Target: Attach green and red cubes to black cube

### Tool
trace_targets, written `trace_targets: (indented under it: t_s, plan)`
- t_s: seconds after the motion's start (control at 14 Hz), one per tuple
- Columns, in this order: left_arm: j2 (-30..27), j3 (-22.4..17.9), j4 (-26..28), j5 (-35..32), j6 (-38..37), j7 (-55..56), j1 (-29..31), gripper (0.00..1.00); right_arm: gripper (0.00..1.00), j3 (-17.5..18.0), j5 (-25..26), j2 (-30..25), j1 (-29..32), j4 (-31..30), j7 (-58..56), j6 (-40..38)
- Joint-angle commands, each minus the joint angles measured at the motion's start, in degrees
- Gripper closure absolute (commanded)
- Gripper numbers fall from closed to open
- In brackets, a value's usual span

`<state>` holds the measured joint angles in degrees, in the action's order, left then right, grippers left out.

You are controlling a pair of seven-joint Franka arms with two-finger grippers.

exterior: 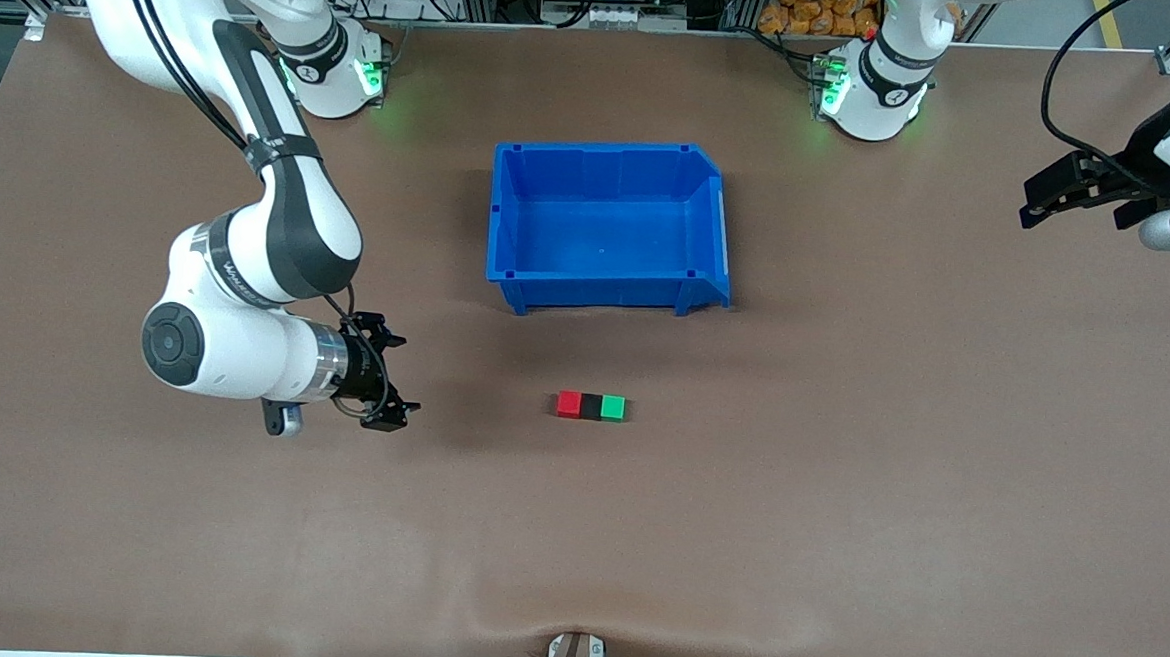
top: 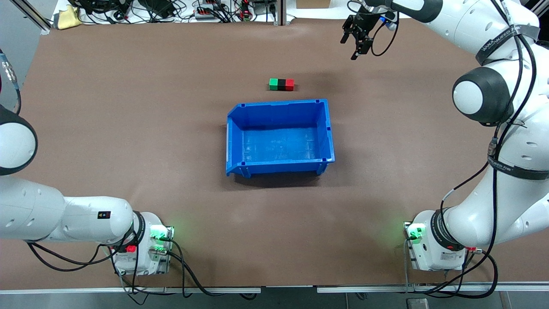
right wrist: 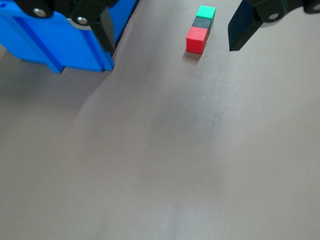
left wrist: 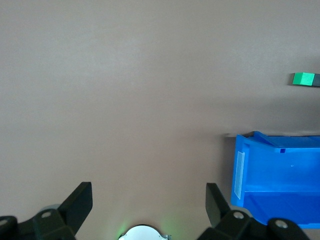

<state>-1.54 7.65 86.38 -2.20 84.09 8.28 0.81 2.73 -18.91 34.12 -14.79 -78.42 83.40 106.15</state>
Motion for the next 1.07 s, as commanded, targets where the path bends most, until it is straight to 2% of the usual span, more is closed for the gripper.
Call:
trace_targets:
  t_s: [0.0,0.21,0.78,1.0]
  plan:
    - [-0.75,0.26,0.9,-0.88,0.46,-0.81,0.33,0.0,0.0,0.78,1.5,-1.87,0.91,-0.85,-1.57,-1.29]
    - [-0.83,0.35,0.81,-0.88,0.46,-0.81,0.25,0.0,0.0,1.05,3.96,-2.13,1.26,-0.85,-2.28,-1.82]
    - [-0.83,0.35,0.81,-0.88,0.46,-0.81,0.33,0.0,0.0,0.87,4.05,-3.54,1.7,-0.77,-3.24,-1.82]
    - [-0.75,0.35,0.9,-0.88,0.46,-0.81,0.25,0.0,0.0,0.78,4.4,-4.15,1.96,-0.77,-7.45,-3.57]
